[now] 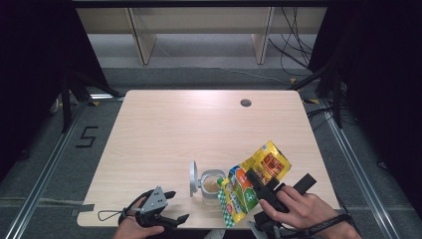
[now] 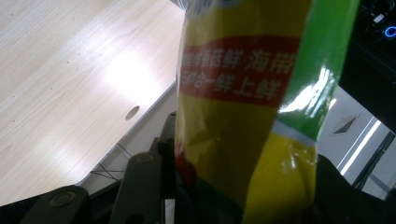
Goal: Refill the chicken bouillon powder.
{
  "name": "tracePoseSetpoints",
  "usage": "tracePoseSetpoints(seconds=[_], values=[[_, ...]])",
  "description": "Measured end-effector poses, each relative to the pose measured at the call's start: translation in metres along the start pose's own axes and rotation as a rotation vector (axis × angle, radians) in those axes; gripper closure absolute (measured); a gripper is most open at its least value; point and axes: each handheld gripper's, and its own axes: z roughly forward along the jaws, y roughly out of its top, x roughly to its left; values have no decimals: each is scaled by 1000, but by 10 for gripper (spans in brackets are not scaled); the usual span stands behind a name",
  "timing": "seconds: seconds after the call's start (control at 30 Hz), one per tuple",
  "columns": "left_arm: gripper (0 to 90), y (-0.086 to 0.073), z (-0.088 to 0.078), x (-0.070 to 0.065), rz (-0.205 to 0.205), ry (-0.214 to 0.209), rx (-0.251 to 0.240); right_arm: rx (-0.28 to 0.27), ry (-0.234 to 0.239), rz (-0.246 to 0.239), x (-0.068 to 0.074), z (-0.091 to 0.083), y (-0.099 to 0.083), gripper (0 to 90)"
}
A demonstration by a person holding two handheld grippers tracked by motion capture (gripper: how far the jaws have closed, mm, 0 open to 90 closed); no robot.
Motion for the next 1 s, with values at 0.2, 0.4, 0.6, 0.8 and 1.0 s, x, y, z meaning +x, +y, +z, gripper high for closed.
tracePoseSetpoints(seconds=[0.2, 0.4, 0.6, 0.8, 1.0], values=[[152, 0, 0, 0, 1, -7, -16, 6, 3, 8, -1, -1, -2, 613], [152, 0, 0, -1, -15, -10, -15, 3, 4, -6, -1, -2, -2, 614], [152, 0, 0, 2, 26, -3, -5, 3, 3, -1, 0, -2, -2, 615], [152, 0, 0, 1, -2, -2, -4, 2, 8, 11, 0, -2, -2, 615], [152, 0, 0, 0, -7, -3, -6, -3, 3, 5, 0, -1, -1, 615]])
